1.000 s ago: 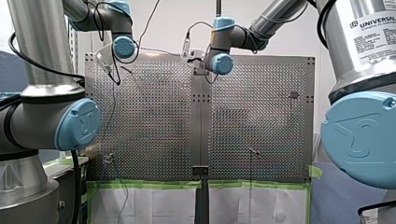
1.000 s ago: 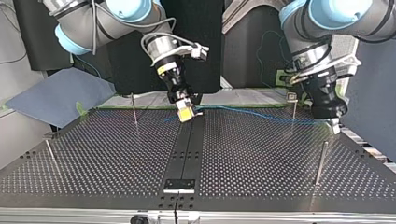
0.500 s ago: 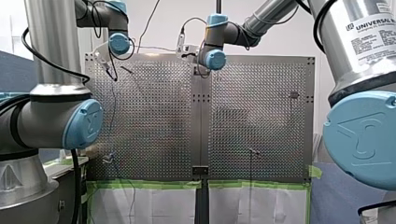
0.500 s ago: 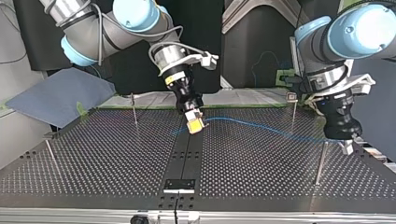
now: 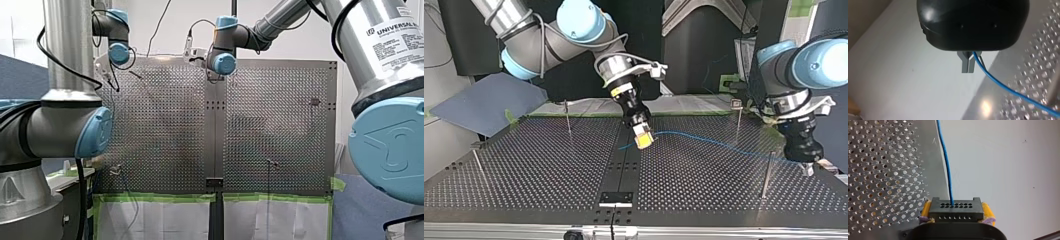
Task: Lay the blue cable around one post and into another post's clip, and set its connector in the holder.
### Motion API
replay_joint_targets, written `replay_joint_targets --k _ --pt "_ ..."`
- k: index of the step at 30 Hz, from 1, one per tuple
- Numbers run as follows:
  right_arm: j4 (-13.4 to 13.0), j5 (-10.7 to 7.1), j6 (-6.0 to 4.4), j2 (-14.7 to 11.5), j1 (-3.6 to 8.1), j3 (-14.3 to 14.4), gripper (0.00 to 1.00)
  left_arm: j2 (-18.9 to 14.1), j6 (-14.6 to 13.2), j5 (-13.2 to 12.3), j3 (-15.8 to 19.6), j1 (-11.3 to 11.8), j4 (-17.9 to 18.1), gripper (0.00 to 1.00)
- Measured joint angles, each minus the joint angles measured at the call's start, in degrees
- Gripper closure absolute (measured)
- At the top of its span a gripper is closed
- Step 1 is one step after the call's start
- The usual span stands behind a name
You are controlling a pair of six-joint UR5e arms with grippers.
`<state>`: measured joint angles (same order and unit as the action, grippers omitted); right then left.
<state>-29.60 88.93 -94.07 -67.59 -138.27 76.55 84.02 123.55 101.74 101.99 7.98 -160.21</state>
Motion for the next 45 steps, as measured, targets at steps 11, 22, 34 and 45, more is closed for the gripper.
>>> replay_joint_targets --k 11,22,34,45 --pt "0.01 0.31 0.06 2.06 0.15 -2.26 1.00 3.88 2.45 -5.26 -2.48 5.02 2.84 1.00" --pt "1.16 0.62 0.53 4.93 -0.27 -5.77 1.00 7.21 3.98 -10.02 -4.22 6.52 4.80 1.00" --pt "1.52 1.05 0.56 6.85 -0.25 -7.99 1.00 10.43 7.25 -12.42 -5.02 8.69 7.88 1.00" --pt "3.28 1.26 0.58 10.35 -0.07 -11.85 1.00 13.04 7.04 -15.83 -5.41 9.62 8.56 1.00"
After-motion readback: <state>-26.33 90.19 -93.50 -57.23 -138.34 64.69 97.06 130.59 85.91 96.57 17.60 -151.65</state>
